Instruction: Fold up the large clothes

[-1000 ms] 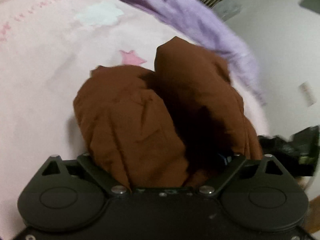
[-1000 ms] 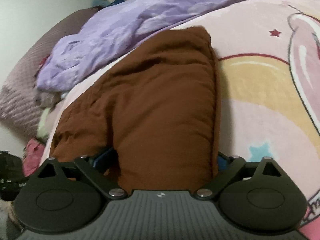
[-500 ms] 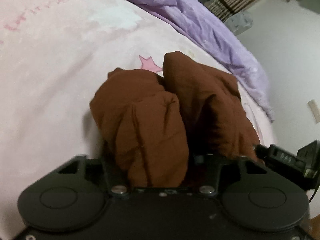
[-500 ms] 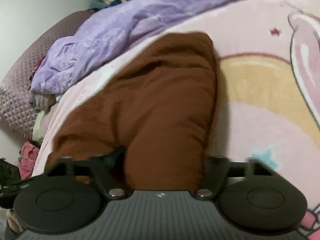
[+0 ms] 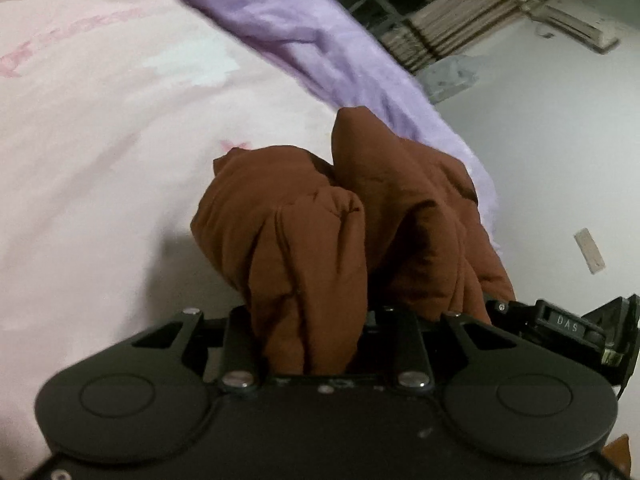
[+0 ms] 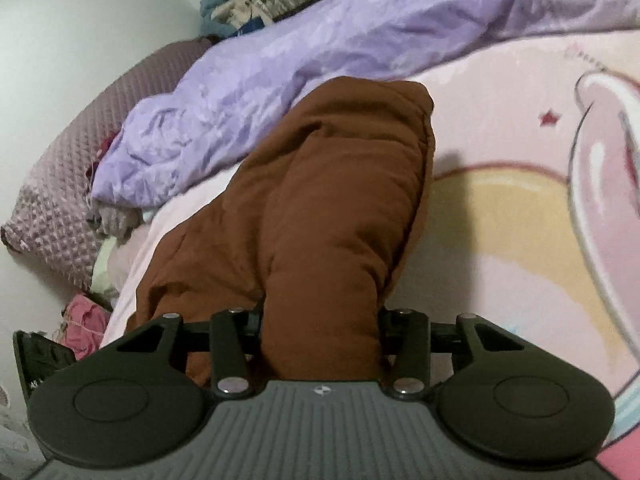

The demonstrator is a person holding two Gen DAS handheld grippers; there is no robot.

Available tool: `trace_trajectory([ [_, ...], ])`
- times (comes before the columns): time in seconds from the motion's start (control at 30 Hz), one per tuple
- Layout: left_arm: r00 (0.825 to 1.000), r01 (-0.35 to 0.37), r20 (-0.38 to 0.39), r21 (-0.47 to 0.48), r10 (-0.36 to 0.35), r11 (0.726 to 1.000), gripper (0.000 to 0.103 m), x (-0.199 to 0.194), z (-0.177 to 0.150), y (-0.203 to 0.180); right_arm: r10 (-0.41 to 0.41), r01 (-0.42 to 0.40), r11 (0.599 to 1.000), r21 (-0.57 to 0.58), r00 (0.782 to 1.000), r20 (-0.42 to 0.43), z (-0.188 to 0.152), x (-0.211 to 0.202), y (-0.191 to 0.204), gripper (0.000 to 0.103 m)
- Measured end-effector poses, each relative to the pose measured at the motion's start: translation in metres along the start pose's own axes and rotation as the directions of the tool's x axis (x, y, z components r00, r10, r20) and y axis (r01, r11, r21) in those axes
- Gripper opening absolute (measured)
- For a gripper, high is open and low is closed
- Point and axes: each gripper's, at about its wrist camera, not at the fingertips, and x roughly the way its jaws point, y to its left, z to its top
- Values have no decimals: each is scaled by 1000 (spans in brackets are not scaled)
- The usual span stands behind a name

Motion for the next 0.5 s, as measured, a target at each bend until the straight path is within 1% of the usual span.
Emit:
trace_trajectory([
  [0.07,999,35,8,6,-35,999,26,5,-1,-14,5,-5,1000,9,1000,17,8,-16,-7,51],
  [0.13,999,53,4,20,-53,998,26,11,-1,-33,5,-5,1000,10,1000,30,15,-33,-15,51],
  [0.23,998,61,2,67,-61,996,26,19,0,-63,-7,6,1000,17,999,54,26,-56,-28,52],
  [0.37,996,84,-8,90,-83,992,26,35,0,-94,-22,20,1000,22,996,92,39,-83,-47,52],
  [0.5,994,108,-33,102,-105,989,26,67,-4,-129,-48,44,998,36,992,113,49,-112,-74,52],
])
